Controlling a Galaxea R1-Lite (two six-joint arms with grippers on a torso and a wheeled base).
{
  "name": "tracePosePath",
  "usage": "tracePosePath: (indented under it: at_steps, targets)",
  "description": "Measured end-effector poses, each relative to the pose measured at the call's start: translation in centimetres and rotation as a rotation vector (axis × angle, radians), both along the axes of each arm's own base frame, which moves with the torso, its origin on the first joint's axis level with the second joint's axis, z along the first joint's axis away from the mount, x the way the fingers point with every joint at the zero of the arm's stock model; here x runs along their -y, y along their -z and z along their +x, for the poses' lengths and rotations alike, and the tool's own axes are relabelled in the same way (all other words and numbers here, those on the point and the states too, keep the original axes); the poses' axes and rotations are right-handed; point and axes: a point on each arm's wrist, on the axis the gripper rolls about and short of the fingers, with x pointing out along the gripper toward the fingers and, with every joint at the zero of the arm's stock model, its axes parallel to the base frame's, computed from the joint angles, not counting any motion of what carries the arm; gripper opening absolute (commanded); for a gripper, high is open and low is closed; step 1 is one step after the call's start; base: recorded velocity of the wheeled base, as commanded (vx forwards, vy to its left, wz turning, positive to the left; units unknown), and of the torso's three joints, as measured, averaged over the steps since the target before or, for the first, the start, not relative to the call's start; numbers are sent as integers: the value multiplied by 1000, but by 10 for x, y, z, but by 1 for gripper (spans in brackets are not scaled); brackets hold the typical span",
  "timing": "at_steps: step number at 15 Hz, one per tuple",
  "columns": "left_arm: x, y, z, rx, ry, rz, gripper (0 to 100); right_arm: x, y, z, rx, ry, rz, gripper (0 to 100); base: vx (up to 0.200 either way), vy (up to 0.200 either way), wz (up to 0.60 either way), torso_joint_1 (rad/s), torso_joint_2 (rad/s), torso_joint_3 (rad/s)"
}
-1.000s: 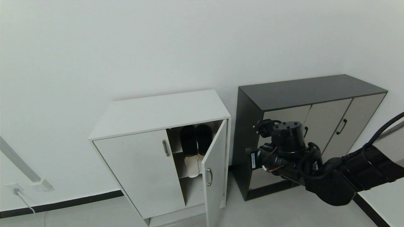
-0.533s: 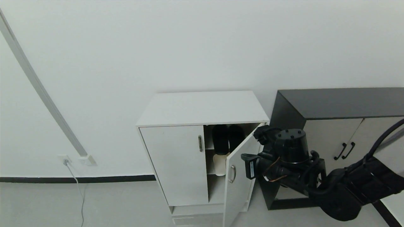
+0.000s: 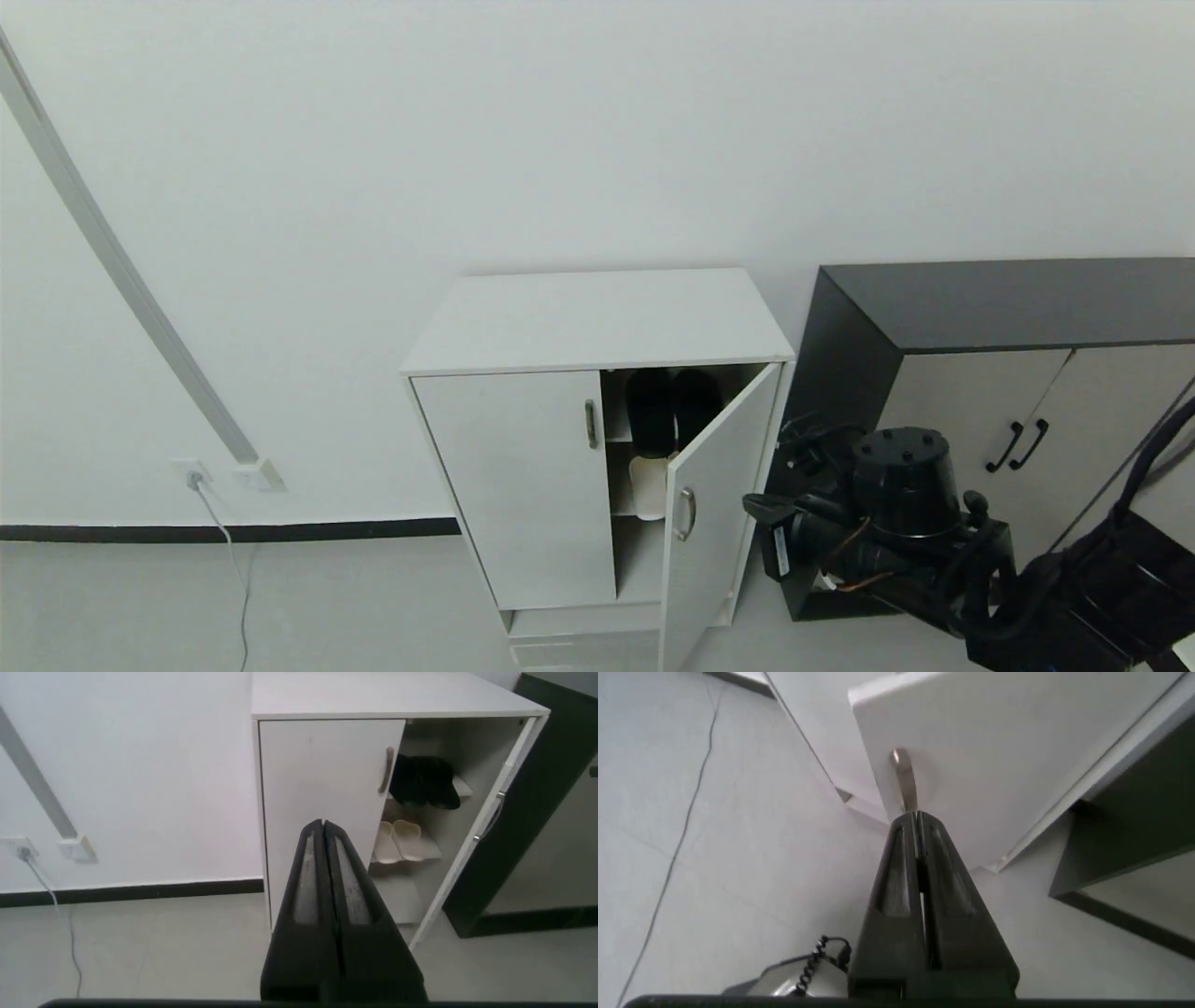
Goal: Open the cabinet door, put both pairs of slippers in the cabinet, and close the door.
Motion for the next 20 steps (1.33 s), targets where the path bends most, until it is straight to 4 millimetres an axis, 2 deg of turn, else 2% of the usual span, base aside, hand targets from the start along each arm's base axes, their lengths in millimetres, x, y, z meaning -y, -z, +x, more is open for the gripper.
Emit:
tracePosePath:
  at_steps: [3, 6, 10, 15, 20]
  targets:
    - [0, 0, 0, 1, 1, 1, 0, 6, 6, -12, -12, -10, -12, 0, 200, 0, 0, -9, -4, 7]
    - [0, 0, 0, 0, 0, 1, 0, 8, 11, -20, -22, -27, -17, 0, 0, 0, 0, 0, 0, 0]
    - [0, 0, 0, 0, 0, 0, 0, 5, 15, -19, -32, -44, -17, 0, 0, 0, 0, 0, 0, 0]
    - [0, 0, 0, 0, 1, 0, 0, -7, 20, -1, -19, -39, -8, 0, 0, 0, 0, 0, 0, 0]
    - [0, 0, 0, 0, 2, 1, 0, -19, 27, 26, 2, -16, 8, 0, 0, 0, 0, 0, 0, 0]
